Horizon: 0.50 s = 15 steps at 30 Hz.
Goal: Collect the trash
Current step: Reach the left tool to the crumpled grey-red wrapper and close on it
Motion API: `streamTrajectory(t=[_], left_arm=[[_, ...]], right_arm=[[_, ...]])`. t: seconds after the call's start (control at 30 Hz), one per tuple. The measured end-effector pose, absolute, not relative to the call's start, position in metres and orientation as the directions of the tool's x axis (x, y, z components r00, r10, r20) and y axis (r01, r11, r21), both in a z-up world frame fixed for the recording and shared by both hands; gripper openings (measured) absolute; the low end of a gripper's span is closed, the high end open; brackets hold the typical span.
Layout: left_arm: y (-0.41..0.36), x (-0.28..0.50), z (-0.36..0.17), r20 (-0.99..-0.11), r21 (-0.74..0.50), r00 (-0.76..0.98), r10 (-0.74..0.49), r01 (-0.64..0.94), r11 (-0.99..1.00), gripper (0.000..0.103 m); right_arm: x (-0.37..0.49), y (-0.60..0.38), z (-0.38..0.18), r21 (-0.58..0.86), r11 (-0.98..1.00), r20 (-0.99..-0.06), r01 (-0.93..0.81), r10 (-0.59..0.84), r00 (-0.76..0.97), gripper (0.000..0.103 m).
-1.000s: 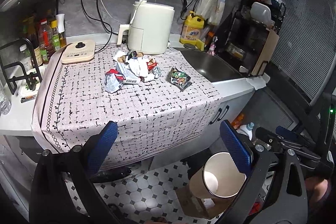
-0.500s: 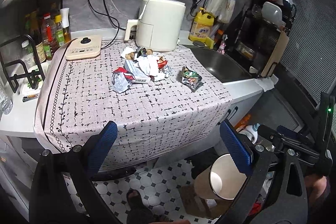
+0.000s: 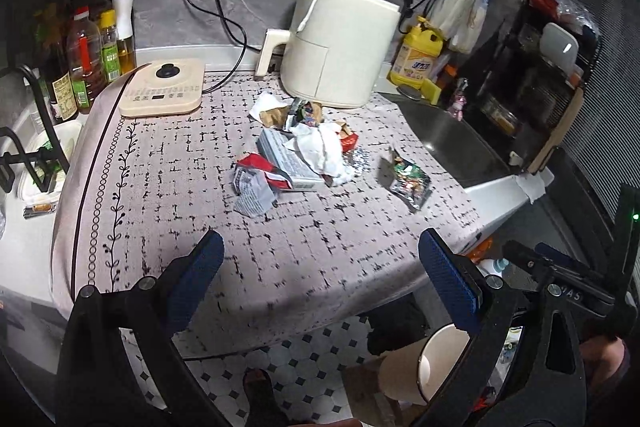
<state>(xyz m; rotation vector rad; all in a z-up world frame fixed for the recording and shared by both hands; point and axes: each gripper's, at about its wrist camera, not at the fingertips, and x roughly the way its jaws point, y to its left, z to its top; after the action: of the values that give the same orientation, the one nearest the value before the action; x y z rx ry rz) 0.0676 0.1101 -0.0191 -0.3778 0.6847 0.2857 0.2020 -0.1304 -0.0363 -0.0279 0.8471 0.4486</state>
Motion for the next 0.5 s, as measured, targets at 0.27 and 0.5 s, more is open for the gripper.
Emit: streamTrajectory(t=[0.27, 0.5], left_arm=[[0.160, 0.115, -0.051, -0.688, -0.282, 0.721, 0.079, -0.366, 0.887, 0.097], [0.198, 0.157, -0.081, -0.725, -0.295, 0.688, 0.037, -0.358, 0.886, 0.095]], right_arm=[[0.237, -0.098, -0.045, 0.148, 0.917, -0.756, -0.370, 0.346, 0.555, 0.092], [0.259, -0.074, -0.053, 0.167, 0.922, -0.785, -0.349, 0.339, 0.518, 0.086]])
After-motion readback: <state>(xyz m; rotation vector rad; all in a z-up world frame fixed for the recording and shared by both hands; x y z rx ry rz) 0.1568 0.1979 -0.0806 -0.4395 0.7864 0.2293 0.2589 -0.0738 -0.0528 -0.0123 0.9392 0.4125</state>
